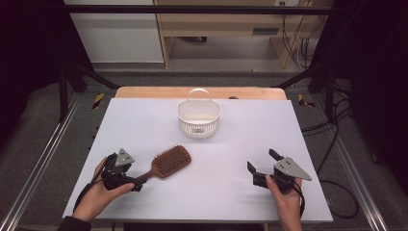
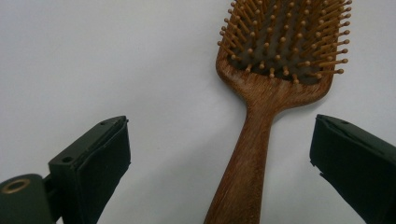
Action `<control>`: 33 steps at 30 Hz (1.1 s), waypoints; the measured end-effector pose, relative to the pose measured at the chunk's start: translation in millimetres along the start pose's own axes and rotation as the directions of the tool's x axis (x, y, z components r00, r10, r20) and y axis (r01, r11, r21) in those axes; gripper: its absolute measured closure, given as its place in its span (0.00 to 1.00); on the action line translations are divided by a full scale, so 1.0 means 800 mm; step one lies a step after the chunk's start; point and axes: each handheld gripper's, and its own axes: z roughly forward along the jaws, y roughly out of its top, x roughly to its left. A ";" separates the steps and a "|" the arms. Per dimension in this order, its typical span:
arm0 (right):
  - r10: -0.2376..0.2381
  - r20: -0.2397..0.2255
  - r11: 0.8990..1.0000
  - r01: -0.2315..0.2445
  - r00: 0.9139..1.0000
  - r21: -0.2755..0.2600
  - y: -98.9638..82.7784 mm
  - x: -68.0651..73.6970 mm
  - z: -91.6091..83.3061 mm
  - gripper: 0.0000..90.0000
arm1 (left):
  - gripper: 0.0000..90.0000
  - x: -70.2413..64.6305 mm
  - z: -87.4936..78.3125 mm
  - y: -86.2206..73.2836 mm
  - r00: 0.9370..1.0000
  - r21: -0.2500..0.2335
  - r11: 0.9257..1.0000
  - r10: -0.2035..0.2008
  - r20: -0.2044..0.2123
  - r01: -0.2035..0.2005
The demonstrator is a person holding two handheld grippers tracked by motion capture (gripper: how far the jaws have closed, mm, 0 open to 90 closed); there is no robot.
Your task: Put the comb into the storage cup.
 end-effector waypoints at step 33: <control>0.011 -0.006 1.000 -0.011 1.000 0.018 -0.001 -0.002 0.001 0.09 | 0.57 -0.018 0.027 0.029 0.984 0.169 0.977 0.105 0.142 -0.129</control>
